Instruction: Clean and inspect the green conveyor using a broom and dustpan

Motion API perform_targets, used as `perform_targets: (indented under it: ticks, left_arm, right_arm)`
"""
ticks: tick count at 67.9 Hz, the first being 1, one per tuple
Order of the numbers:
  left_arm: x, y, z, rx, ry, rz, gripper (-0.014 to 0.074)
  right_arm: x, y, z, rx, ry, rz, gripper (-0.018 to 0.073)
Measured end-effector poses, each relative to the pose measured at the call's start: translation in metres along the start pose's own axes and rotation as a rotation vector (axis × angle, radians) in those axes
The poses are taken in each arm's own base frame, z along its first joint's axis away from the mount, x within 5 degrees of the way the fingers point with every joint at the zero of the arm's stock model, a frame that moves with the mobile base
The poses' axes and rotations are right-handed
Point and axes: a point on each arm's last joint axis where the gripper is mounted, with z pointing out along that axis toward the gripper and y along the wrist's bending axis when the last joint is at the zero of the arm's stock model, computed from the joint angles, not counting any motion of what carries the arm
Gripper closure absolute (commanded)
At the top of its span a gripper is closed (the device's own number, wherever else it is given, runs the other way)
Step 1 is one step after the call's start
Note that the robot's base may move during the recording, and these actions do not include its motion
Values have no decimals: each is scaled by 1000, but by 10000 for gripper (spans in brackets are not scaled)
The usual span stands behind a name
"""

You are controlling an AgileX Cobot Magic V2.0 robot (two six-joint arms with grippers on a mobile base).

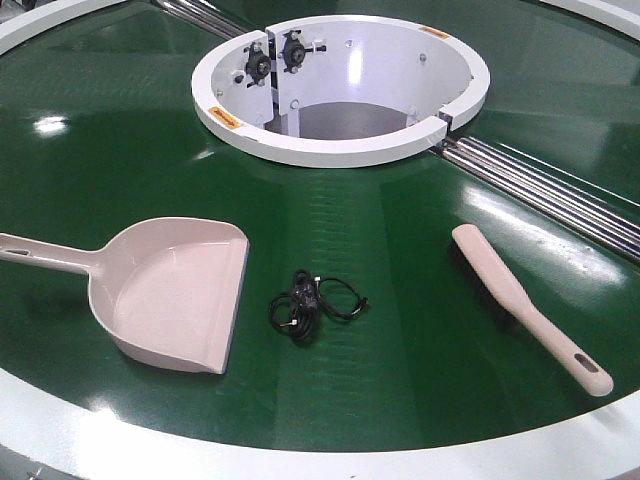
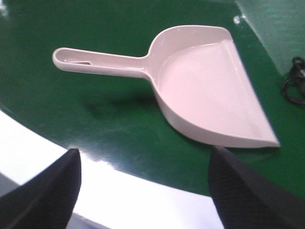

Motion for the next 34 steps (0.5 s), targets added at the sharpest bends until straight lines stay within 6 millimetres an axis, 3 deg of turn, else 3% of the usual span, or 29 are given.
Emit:
perform_targets:
  ticks: [10,20,34]
  left_arm:
    - [-32,11,-3,-79,99,151,76]
    - [-83,17,8,-83,166,375,76]
    - [-134,10,58,69,262,716,76]
  right_arm:
    - [0,0,0,0,0,0,568]
    - [0,0,0,0,0,0,568]
    - [0,0,0,0,0,0,568]
